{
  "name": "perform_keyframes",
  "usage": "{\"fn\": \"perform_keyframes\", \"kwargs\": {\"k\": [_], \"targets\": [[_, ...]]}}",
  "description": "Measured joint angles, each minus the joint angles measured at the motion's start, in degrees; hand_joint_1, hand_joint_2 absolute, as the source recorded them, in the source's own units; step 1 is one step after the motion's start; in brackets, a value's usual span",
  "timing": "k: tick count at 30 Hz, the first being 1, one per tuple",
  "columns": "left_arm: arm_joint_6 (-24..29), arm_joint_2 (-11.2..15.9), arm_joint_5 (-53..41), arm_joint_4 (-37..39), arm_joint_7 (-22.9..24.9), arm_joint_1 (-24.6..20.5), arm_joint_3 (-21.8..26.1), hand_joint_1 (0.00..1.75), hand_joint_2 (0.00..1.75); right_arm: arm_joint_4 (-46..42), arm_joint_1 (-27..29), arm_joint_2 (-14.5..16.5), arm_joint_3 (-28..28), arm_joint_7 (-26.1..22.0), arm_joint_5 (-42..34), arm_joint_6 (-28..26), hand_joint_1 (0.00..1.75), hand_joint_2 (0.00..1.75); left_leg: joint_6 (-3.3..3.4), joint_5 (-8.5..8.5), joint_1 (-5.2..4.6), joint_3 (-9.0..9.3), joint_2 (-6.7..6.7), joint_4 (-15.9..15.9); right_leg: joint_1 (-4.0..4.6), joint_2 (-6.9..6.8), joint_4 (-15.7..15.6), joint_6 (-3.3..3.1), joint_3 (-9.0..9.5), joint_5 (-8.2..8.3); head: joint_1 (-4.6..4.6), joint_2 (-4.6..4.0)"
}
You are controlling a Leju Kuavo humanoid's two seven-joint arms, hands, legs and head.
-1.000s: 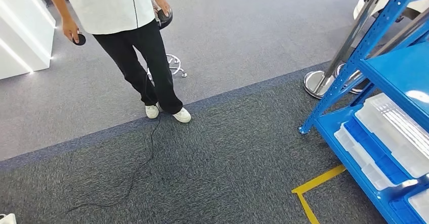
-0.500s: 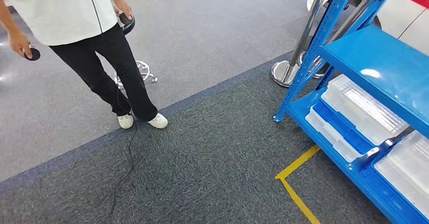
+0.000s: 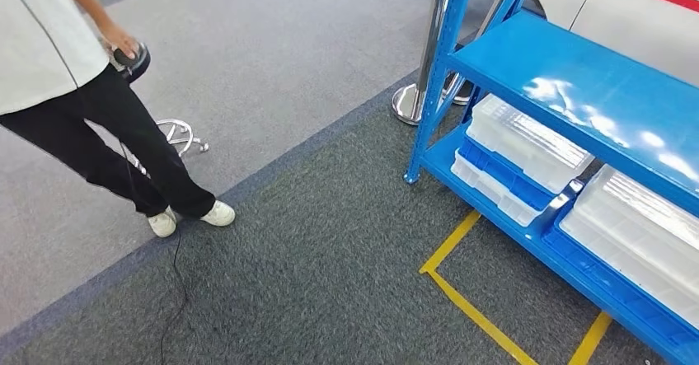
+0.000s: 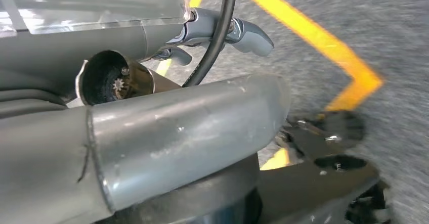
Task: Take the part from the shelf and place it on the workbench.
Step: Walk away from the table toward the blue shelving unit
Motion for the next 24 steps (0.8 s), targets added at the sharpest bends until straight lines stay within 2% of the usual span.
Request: {"fn": "perform_keyframes", "kwargs": {"k": [1, 2, 3, 4, 5, 6, 7, 9, 10, 11, 13, 14, 15, 17, 18, 19, 20, 21, 22, 24], "targets": [[0.1, 0.0, 0.0, 0.0, -0.3, 0.1, 0.0, 0.00, 0.00, 0.0, 0.0, 0.0, -0.1, 0.1, -0.1, 0.0, 0.00, 0.00, -0.13, -1.89, 0.12, -1.50, -1.67, 3.3, -0.01, 0.55, 0.0, -0.26, -0.04, 0.06, -0.02, 0.00], [0.2, 0.0, 0.0, 0.0, -0.4, 0.1, 0.0, 0.00, 0.00, 0.0, -0.1, -0.1, -0.1, 0.1, -0.2, 0.0, 0.00, 0.00, -0.20, -3.85, 0.14, -3.43, -2.80, 7.3, 0.06, 1.17, 0.0, -0.48, -0.10, 0.07, -0.03, 0.00], [0.2, 0.0, -0.1, 0.0, -0.4, 0.2, 0.0, 0.00, 0.00, 0.0, -0.1, -0.1, -0.3, 0.0, -0.3, 0.0, 0.00, 0.00, -0.23, -5.20, 0.14, -5.30, -3.28, 11.0, 0.16, 1.93, 0.1, -0.59, -0.13, 0.05, -0.03, 0.00], [0.1, 0.0, -0.1, 0.0, -0.3, 0.3, -0.1, 0.00, 0.00, 0.0, -0.1, -0.1, -0.4, -0.1, -0.3, -0.1, 0.00, 0.00, -0.20, -5.42, 0.14, -6.53, -3.48, 13.2, 0.27, 2.76, 0.1, -0.66, -0.11, 0.02, -0.02, 0.00], [0.0, 0.0, -0.2, 0.0, -0.2, 0.4, -0.1, 0.00, 0.00, 0.0, 0.0, -0.1, -0.6, -0.2, -0.5, -0.1, 0.00, 0.00, -0.09, -4.47, 0.14, -6.86, -3.61, 13.2, 0.35, 3.65, 0.2, -0.69, -0.05, -0.03, -0.02, 0.00], [0.0, 0.0, -0.3, 0.0, 0.0, 0.4, -0.2, 0.00, 0.00, 0.0, 0.0, -0.1, -0.8, -0.2, -0.5, -0.2, 0.00, 0.00, 0.11, -2.44, 0.13, -6.17, -3.83, 11.0, 0.39, 4.55, 0.3, -0.68, 0.03, -0.08, -0.03, 0.00], [-0.1, 0.0, -0.5, 0.0, 0.0, 0.5, -0.3, 0.00, 0.00, 0.0, 0.0, -0.1, -0.9, -0.3, -0.6, -0.2, 0.00, 0.00, 0.38, 0.08, 0.13, -4.74, -4.49, 7.2, 0.40, 5.41, 0.4, -0.62, 0.11, -0.14, -0.03, 0.00], [-0.1, 0.0, -0.7, 0.0, -0.1, 0.4, -0.4, 0.00, 0.00, 0.0, -0.1, 0.0, -1.0, -0.2, -0.6, -0.3, 0.00, 0.00, 0.90, 3.16, 0.15, -2.07, -6.97, 0.1, 0.45, 6.87, 0.7, -0.26, -0.02, -0.28, -0.01, 0.00], [-0.1, 0.1, -0.7, 0.0, -0.3, 0.3, -0.5, 0.00, 0.00, 0.0, -0.1, 0.0, -1.0, -0.2, -0.6, -0.4, 0.00, 0.00, 1.05, 3.59, 0.09, -1.40, -7.86, -1.7, 0.38, 7.45, 0.7, 0.05, -0.21, -0.27, 0.01, 0.00], [-0.1, 0.1, -0.7, 0.0, -0.4, 0.2, -0.5, 0.00, 0.00, 0.0, 0.0, 0.0, -1.0, -0.1, -0.6, -0.4, 0.00, 0.00, 1.16, 3.43, -0.01, -1.17, -8.18, -2.3, 0.25, 8.01, 0.7, 0.45, -0.41, -0.21, 0.01, 0.00], [-0.1, 0.1, -0.6, 0.0, -0.9, -0.1, -0.5, 0.00, 0.00, 0.0, 0.2, 0.0, -1.2, -0.1, -0.6, -0.4, 0.00, 0.00, 1.56, 3.71, -0.03, -0.89, -7.07, -2.8, 0.02, 8.62, 0.7, 1.25, -0.64, -0.09, 0.00, 0.00], [-0.1, 0.0, -0.6, 0.0, -1.1, -0.2, -0.5, 0.00, 0.00, 0.0, 0.3, 0.0, -1.4, -0.1, -0.6, -0.4, 0.00, 0.00, 1.93, 3.92, 0.08, -0.73, -6.42, -3.1, 0.10, 7.72, 1.2, 1.52, -0.91, -0.50, 0.07, 0.00], [-0.2, 0.0, -0.6, 0.0, -1.3, -0.2, -0.5, 0.00, 0.00, 0.0, 0.3, -0.1, -1.5, -0.1, -0.6, -0.4, 0.00, 0.00, 2.34, 4.12, 0.20, -0.61, -5.70, -3.5, 0.24, 6.25, 2.7, 1.70, -1.65, -1.48, 0.16, 0.00], [-0.4, 0.0, -0.9, 0.0, -1.8, -0.1, -0.6, 0.00, 0.00, 0.0, 0.1, -0.1, -1.7, -0.3, -0.6, -0.5, 0.00, 0.00, 2.87, 4.19, 0.17, -0.53, -4.13, -3.8, 0.35, 2.82, 8.9, 1.93, -4.74, -4.84, 0.34, 0.00], [-0.4, 0.0, -1.0, 0.0, -2.0, -0.1, -0.8, 0.00, 0.00, 0.0, 0.0, -0.1, -1.8, -0.4, -0.6, -0.6, 0.00, 0.00, 2.96, 4.13, 0.10, -0.54, -3.31, -3.7, 0.27, 2.03, 12.5, 2.07, -6.61, -6.42, 0.37, 0.00], [-0.4, 0.0, -1.1, 0.0, -2.0, -0.1, -0.9, 0.00, 0.00, 0.0, -0.1, -0.1, -1.9, -0.6, -0.6, -0.6, 0.00, 0.00, 2.94, 4.03, 0.06, -0.52, -2.45, -3.7, 0.18, 1.62, 15.2, 2.21, -7.97, -7.17, 0.38, 0.00], [-0.4, 0.0, -1.1, 0.0, -1.9, -0.1, -1.0, 0.00, 0.00, 0.0, -0.1, -0.1, -2.0, -0.8, -0.6, -0.7, 0.00, 0.00, 2.88, 3.91, 0.05, -0.46, -1.63, -3.7, 0.08, 1.35, 16.1, 2.32, -8.39, -6.89, 0.38, 0.00], [-0.4, 0.0, -1.0, 0.0, -1.6, -0.1, -1.0, 0.00, 0.00, 0.0, -0.1, -0.2, -2.1, -1.0, -0.6, -0.8, 0.00, 0.00, 2.77, 3.77, 0.06, -0.34, -0.88, -3.7, 0.00, 1.02, 14.7, 2.40, -7.60, -5.58, 0.39, 0.00], [-0.4, 0.0, -1.0, 0.0, -1.3, -0.1, -1.0, 0.00, 0.00, 0.0, -0.1, -0.2, -2.2, -1.1, -0.6, -0.8, 0.00, 0.00, 2.60, 3.60, 0.08, -0.14, -0.17, -3.6, -0.08, 0.38, 11.3, 2.42, -5.72, -3.57, 0.39, 0.00], [-0.4, 0.0, -1.0, 0.0, -1.0, -0.1, -1.1, 0.00, 0.00, 0.0, -0.2, -0.4, -2.4, -1.3, -0.6, -0.9, 0.00, 0.00, 1.98, 3.13, -0.11, 0.26, 1.01, -3.4, 0.14, -1.88, 3.7, 2.04, -1.78, -0.87, 0.37, 0.00]]}}
